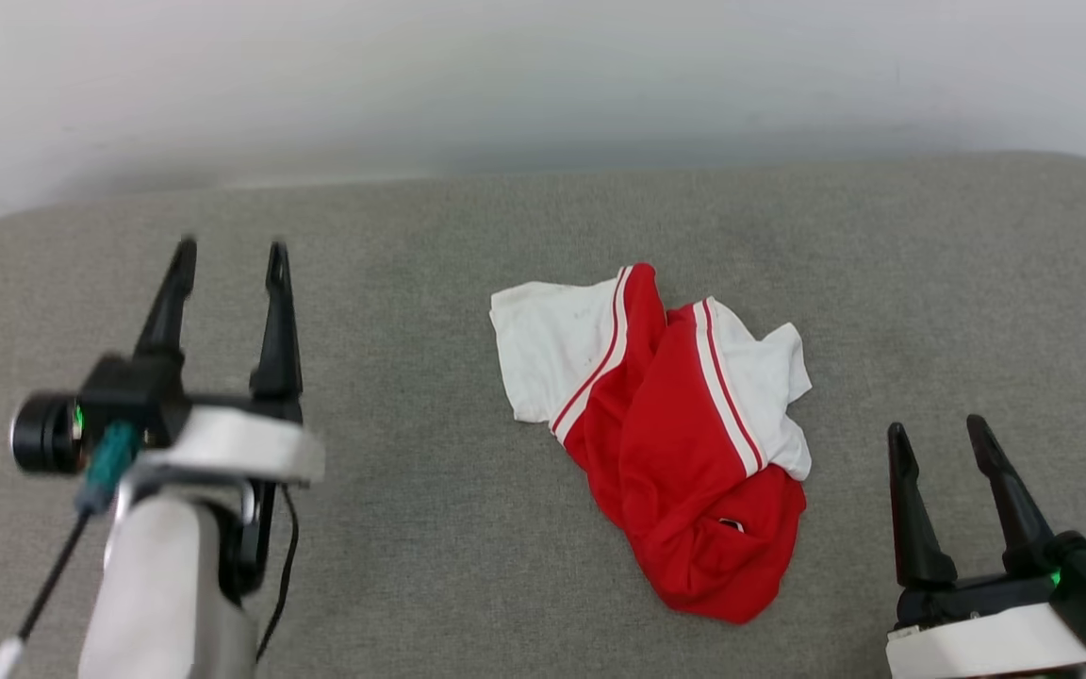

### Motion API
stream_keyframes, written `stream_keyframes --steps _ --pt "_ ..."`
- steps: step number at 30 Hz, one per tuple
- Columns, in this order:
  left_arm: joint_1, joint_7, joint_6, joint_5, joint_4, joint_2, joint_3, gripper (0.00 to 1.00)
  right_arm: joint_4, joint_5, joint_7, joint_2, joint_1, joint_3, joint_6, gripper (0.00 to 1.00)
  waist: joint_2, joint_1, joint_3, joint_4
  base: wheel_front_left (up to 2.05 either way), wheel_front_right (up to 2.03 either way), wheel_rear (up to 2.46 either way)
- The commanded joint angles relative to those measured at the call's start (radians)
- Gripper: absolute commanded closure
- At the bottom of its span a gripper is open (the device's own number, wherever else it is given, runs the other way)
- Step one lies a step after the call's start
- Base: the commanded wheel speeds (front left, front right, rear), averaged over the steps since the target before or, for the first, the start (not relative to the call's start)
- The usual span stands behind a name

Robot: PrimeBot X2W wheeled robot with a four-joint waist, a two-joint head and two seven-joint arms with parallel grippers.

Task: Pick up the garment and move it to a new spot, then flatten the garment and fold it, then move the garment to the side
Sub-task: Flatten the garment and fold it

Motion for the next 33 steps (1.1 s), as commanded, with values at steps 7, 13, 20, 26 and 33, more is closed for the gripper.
stream_keyframes --steps 7,13,20,26,33 --pt "-0.296 0.042 -0.039 -0.007 0.146 0.055 -0.073 0.00 -0.015 -0.015 -0.002 0.002 -0.052 -0.006 0.000 0.00 -0.0001 0.0000 0.103 -0.025 0.00 0.00 0.00" --pt "-0.499 0.188 -0.053 -0.068 0.215 0.111 -0.174 0.00 -0.026 -0.014 -0.002 0.002 -0.094 0.000 0.000 0.00 -0.0001 0.0000 0.171 -0.057 0.00 0.00 0.00" --pt "-0.676 0.493 -0.053 -0.285 0.227 0.239 -0.472 0.00 -0.033 -0.018 -0.002 0.002 -0.136 -0.011 0.000 0.00 -0.0001 0.0000 0.230 -0.077 0.00 0.00 0.00" --pt "-0.797 0.812 -0.053 -0.516 0.183 0.365 -0.731 0.00 -0.038 -0.015 -0.002 0.002 -0.164 -0.003 0.000 0.00 -0.0001 0.0000 0.272 -0.091 0.00 0.00 0.00" --pt "-0.916 1.111 -0.053 -0.740 0.151 0.448 -0.982 0.00 -0.049 -0.006 -0.002 0.002 -0.200 0.003 0.000 0.00 -0.0001 0.0000 0.343 -0.119 0.00 0.00 0.00"
